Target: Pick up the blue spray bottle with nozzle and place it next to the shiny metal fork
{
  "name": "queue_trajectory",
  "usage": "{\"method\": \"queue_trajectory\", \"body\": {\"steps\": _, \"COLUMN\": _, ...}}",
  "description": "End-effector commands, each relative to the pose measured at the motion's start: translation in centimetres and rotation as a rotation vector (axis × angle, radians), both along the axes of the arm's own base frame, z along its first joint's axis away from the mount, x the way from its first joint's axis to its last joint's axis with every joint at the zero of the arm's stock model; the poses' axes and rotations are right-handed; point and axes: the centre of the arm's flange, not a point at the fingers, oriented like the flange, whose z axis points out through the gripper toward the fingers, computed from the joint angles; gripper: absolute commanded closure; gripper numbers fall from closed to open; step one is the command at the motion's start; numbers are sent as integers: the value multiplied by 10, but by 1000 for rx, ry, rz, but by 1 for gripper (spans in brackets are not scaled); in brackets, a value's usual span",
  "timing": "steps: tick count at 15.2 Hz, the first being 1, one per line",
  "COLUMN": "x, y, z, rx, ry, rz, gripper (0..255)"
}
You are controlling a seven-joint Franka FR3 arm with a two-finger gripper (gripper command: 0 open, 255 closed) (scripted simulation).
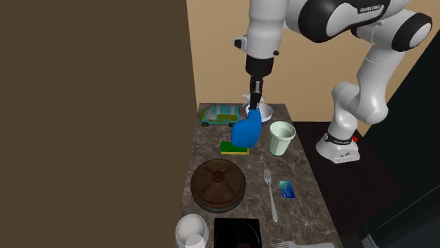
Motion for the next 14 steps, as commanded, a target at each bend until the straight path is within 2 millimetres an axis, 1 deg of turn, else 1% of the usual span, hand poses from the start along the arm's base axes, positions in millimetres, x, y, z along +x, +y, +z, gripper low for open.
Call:
{"method": "queue_trajectory", "body": {"steps": 1, "x": -20, "y": 18, "z": 13, "rx": -1, "ry": 0, "rz": -1, "gripper": 255}}
{"method": "queue_trajectory", "body": {"steps": 14, "x": -140, "y": 120, "z": 81, "rx": -1, "ry": 0, "rz": -1, "gripper": 255}}
